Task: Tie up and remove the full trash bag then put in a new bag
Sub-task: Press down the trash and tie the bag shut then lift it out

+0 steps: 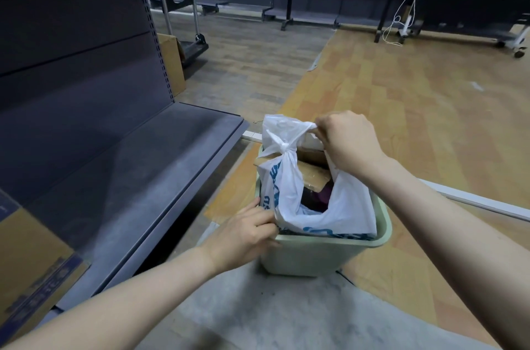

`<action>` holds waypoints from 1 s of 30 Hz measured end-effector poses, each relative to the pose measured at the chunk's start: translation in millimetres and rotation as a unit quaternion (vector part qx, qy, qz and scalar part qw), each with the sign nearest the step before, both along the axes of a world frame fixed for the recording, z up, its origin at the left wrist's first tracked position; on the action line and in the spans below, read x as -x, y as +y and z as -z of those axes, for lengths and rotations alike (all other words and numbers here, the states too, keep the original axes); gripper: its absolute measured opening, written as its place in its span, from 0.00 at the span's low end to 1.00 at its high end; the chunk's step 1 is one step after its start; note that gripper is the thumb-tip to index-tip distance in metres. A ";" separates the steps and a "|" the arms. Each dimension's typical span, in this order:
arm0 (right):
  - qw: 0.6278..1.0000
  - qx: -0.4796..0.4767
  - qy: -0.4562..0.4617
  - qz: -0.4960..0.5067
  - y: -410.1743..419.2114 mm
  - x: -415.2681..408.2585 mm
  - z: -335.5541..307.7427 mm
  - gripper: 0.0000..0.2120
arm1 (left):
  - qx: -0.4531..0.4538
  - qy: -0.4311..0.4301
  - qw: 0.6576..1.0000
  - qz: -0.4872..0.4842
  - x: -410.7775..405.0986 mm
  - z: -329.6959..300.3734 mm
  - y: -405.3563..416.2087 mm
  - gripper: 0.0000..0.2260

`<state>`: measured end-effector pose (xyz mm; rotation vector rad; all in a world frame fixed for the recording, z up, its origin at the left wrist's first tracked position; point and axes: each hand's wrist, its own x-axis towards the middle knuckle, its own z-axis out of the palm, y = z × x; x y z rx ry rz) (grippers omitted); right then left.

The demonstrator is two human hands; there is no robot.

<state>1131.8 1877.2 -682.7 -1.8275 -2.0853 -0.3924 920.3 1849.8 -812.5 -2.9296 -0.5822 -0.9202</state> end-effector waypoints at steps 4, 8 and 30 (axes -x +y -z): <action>0.999 -0.013 0.041 -0.006 1.9 2.1 -16.0 0.19 | -0.001 0.002 1.000 -0.003 -1.1 -10.3 1.6 0.12; 0.998 -0.026 0.054 0.003 3.2 2.0 -22.1 0.19 | 0.013 0.013 1.000 -0.017 -3.6 -12.0 -4.3 0.13; 0.991 -0.081 0.107 -0.017 -0.4 -8.6 -41.2 0.16 | 0.465 -0.381 0.797 -0.062 -24.3 -109.8 20.1 0.08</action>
